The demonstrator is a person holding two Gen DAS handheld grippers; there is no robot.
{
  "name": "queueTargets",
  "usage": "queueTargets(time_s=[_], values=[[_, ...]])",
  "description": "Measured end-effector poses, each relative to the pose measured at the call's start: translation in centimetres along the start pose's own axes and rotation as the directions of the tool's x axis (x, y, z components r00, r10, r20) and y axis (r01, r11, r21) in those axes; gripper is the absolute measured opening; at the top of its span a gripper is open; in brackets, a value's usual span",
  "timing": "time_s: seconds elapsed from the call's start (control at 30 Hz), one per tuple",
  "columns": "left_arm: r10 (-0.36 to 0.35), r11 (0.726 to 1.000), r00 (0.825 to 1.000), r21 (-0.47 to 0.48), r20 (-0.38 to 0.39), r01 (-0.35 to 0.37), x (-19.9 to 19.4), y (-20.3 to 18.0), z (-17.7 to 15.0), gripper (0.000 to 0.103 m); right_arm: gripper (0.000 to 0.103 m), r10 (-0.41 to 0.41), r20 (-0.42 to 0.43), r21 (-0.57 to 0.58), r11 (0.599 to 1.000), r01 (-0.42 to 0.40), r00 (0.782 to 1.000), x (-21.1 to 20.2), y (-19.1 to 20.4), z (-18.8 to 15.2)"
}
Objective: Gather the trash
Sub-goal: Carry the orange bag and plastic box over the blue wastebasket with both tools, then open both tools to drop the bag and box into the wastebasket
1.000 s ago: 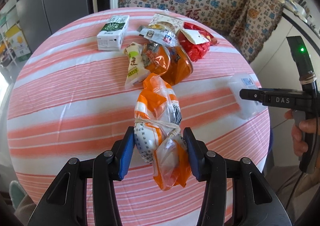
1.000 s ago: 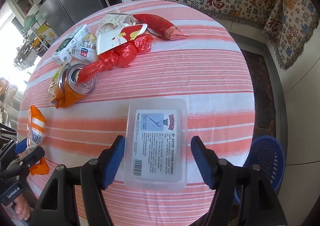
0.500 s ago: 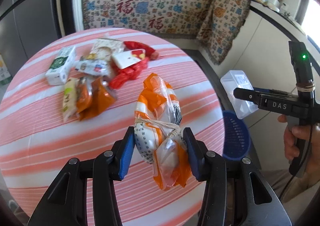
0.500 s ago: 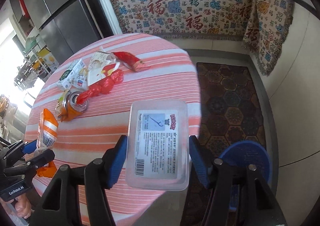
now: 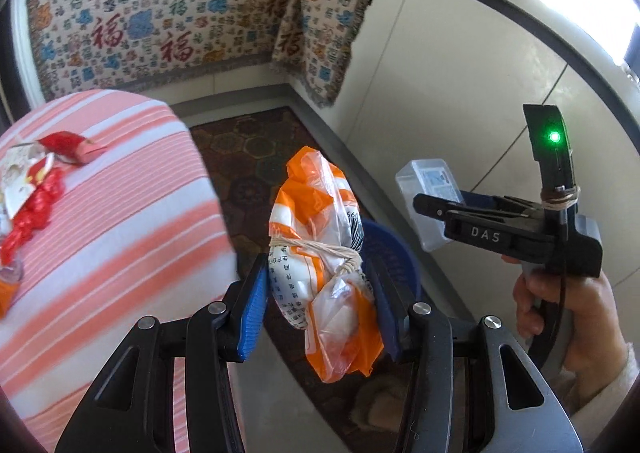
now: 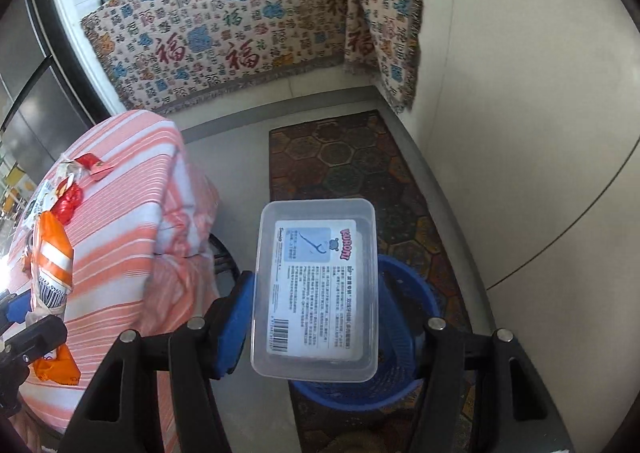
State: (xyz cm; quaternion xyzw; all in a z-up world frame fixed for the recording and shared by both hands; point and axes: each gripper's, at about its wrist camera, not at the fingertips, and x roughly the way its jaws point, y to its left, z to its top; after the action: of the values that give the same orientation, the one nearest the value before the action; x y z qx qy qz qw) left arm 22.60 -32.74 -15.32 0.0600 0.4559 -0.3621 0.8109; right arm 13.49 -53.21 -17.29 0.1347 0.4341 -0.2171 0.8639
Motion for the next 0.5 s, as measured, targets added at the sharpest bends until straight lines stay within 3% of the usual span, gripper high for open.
queueTargets(time_s=[0.17, 0.5], values=[[-0.036, 0.999, 0.998, 0.023, -0.042, 0.037, 4.6, -2.8, 0.3, 0.049, 0.062, -0.005, -0.024, 0.065, 0.998, 0.007, 1.000, 1.7, -4.5, -0.8], [-0.035, 0.997, 0.995, 0.065, -0.096, 0.042, 10.4, -5.5, -0.2, 0.049, 0.062, 0.033, -0.044, 0.155, 0.988, -0.026, 0.998, 3.6, -8.8, -1.1]])
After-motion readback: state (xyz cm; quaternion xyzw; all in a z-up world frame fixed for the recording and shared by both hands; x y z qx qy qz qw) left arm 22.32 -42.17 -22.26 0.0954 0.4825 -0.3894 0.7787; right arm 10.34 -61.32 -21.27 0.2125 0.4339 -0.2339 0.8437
